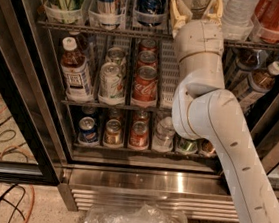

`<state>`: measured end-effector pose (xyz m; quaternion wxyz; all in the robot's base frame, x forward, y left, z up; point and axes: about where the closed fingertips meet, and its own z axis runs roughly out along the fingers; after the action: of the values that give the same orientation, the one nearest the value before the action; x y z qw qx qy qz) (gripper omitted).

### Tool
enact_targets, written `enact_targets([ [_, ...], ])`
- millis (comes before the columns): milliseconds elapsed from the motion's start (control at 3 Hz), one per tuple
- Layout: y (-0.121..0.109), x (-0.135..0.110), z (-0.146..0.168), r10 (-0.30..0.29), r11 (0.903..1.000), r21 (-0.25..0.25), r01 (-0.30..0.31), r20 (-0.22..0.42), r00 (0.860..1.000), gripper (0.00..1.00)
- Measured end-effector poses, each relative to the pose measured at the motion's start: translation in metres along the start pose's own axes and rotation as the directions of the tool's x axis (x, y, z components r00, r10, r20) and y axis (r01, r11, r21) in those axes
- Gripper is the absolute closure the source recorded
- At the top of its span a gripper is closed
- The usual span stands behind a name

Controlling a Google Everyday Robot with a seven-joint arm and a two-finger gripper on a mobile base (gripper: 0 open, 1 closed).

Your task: Pick 7up can from top shelf of fridge

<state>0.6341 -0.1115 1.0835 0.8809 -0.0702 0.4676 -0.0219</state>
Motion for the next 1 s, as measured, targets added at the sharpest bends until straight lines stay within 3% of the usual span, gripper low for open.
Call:
enact_targets([
  [1000,-0.0022,-0.0106,0.0023,0.018,0.9998,0.004,-0.018,0.021,1.0,1.0],
])
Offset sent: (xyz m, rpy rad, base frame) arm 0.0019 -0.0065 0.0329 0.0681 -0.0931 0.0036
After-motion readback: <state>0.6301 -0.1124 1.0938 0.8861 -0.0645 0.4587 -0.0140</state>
